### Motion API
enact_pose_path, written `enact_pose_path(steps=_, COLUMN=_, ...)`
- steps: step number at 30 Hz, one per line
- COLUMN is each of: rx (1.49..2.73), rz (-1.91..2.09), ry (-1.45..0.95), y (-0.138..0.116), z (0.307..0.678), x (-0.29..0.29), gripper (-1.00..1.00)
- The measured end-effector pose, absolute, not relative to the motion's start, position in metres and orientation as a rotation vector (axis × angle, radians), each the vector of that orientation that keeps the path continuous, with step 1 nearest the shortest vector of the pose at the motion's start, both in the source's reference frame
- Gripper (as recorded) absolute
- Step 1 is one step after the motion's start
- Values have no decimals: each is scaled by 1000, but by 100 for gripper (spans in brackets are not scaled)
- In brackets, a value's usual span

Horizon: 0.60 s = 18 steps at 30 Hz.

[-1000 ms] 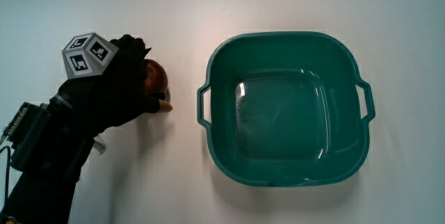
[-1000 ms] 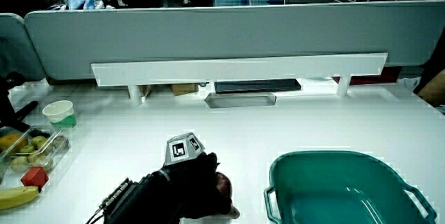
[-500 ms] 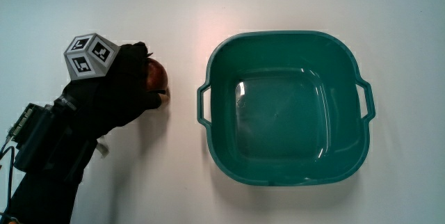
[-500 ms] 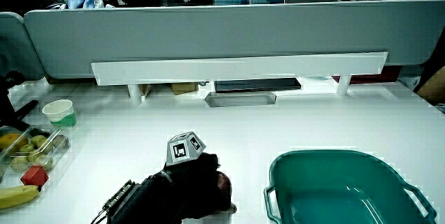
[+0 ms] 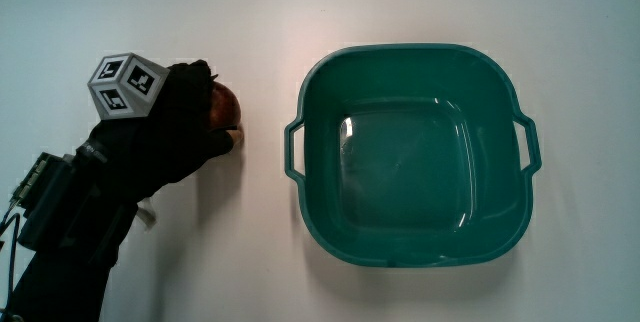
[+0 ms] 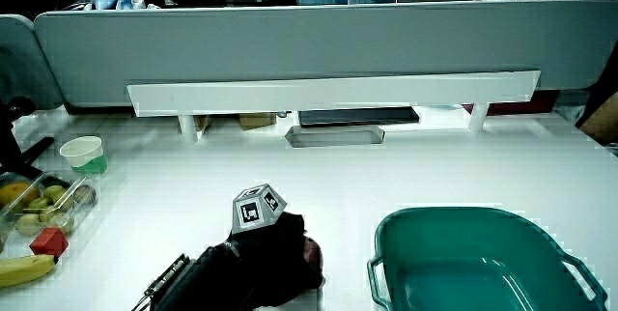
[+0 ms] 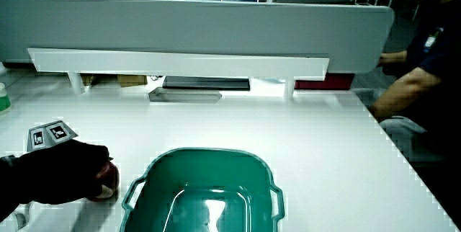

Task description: Pick apple from desk

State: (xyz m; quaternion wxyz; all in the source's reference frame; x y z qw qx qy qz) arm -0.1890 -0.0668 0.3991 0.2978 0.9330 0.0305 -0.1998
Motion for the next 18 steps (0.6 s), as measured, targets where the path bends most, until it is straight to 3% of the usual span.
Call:
enact_pose_path(steps=4, rx=2559, rz=-583, ry=245, y=-71, z=407, x=-197, gripper=100)
enact_pose_path(steps=6, rx=2562, rz=-542, ry=149, y=-67, z=377, x=-189, gripper=100)
enact_pose_path(steps=10, rx=2572, rz=-556, ry=194, y=-65, z=347, x=-180, gripper=100)
enact_pose_path(steps=15, rx=2629, rz=-571, ry=325, y=-59, z=320, x=-163, gripper=100)
enact_pose_path(steps=16, rx=2708, rz=-485, ry=478, y=-60, z=318, x=-160, gripper=100)
enact_pose_path(steps=17, rx=2615, rz=-565, ry=417, y=-55, z=312, x=-155, gripper=100)
enact_pose_path(steps=18, rx=2698, rz=-472, ry=525, y=-55, z=308, x=-150, gripper=100)
